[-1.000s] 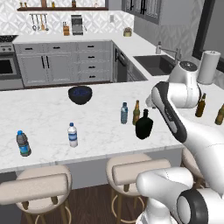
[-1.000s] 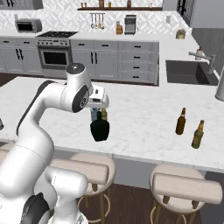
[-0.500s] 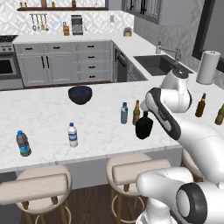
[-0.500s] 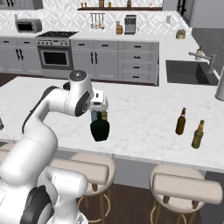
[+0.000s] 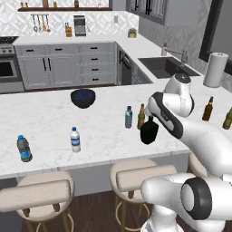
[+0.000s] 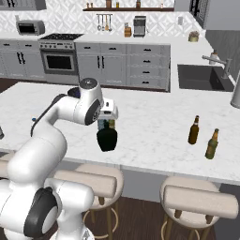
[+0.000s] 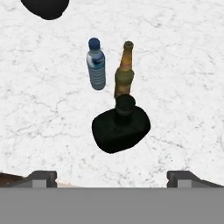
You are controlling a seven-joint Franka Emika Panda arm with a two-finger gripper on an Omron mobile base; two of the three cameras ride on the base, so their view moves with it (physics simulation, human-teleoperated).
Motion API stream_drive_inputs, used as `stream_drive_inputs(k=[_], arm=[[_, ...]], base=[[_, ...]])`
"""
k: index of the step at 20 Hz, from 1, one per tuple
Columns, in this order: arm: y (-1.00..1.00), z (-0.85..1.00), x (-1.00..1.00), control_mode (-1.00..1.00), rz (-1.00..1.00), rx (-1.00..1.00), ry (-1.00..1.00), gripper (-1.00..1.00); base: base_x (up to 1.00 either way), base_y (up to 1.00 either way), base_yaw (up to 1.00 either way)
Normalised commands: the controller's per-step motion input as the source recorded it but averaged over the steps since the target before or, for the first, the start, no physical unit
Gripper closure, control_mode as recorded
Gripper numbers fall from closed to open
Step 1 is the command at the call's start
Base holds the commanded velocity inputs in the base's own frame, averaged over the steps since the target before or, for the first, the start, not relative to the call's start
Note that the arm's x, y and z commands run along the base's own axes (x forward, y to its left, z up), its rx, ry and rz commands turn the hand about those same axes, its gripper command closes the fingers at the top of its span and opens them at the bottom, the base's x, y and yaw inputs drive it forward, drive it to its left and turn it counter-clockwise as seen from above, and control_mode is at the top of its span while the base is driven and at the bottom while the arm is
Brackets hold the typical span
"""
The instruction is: Move the plastic bottles in the middle to the plastics group, and the glass bottles in the middle to the glass group.
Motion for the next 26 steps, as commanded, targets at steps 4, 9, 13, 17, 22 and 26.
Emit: stream_drive_inputs(k=[4, 9, 13, 17, 22, 26], arm=[[-0.13, -0.16, 0.08, -1.0, 0.0, 0.0, 0.03, -1.0], [-0.01, -0.19, 0.12, -1.0, 0.0, 0.0, 0.02, -1.0], [0.0, -0.16, 0.13, -1.0, 0.0, 0.0, 0.01, -1.0], [0.0, -0.11, 0.2, -1.0, 0.0, 0.0, 0.0, -1.0], [0.0, -0.14, 0.11, -1.0, 0.0, 0.0, 0.0, -1.0], [0.0, -0.16, 0.14, -1.0, 0.0, 0.0, 0.0, -1.0]], base=[[0.0, 0.0, 0.0], [0.0, 0.0, 0.0], [0.0, 0.0, 0.0], [0.0, 0.0, 0.0], [0.0, 0.0, 0.0], [0.0, 0.0, 0.0]])
